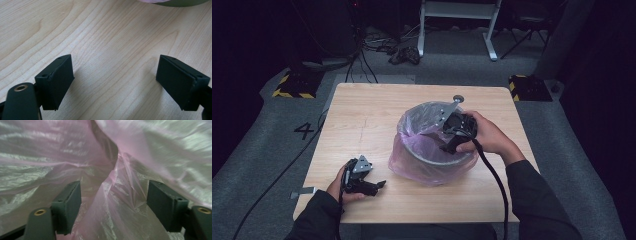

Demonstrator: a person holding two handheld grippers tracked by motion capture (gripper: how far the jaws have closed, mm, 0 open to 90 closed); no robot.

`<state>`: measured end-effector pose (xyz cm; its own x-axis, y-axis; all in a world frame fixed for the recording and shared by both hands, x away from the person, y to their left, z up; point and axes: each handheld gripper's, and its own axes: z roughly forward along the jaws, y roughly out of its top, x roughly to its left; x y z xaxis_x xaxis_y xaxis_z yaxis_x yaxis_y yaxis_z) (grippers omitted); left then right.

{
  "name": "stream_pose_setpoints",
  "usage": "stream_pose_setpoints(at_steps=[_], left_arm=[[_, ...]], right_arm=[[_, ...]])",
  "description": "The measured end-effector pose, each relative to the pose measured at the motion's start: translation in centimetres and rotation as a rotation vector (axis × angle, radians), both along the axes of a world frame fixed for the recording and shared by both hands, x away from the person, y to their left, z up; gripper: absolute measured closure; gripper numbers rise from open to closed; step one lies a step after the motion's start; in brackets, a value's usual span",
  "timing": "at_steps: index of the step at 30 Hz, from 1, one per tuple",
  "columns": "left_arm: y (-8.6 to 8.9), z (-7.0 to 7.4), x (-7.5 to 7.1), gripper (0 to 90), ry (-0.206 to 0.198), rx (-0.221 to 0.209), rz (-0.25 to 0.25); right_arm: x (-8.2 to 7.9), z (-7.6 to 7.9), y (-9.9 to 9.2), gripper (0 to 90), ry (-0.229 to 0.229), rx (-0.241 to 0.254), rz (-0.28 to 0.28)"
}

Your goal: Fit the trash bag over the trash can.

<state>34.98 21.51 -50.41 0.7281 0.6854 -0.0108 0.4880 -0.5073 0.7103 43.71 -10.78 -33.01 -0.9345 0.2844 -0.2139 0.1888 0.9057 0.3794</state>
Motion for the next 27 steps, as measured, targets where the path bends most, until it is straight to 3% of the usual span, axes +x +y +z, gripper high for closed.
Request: stream_pose_setpoints(at_steps=[6,12,14,16,23,27], left_arm=[[0.0,0.0,0.0,14.3,0.0,0.0,0.0],[0.0,0.0,0.0,14.3,0.0,0.0,0.0],[0.0,0.0,0.0,14.3,0.0,0.0,0.0],[0.0,0.0,0.0,14.3,-0.001,0.002,0.001],[0.1,0.0,0.0,14.3,-0.004,0.002,0.009],[0.1,0.0,0.0,14.3,-0.004,0.001,0.012]], right_arm=[[0.2,-0.3,0.4,23.4,0.036,-0.086,-0.006],[0.6,-0.7,0.4,23.1,0.077,-0.12,-0.033],[0.6,-0.9,0.4,23.3,0.129,-0.143,-0.057],[0.8,-1.2,0.5,22.4,0.153,-0.174,-0.055],[0.9,-1.1,0.6,22.4,0.15,-0.172,-0.072],[0.8,-0.8,0.3,23.0,0.128,-0.127,-0.082]])
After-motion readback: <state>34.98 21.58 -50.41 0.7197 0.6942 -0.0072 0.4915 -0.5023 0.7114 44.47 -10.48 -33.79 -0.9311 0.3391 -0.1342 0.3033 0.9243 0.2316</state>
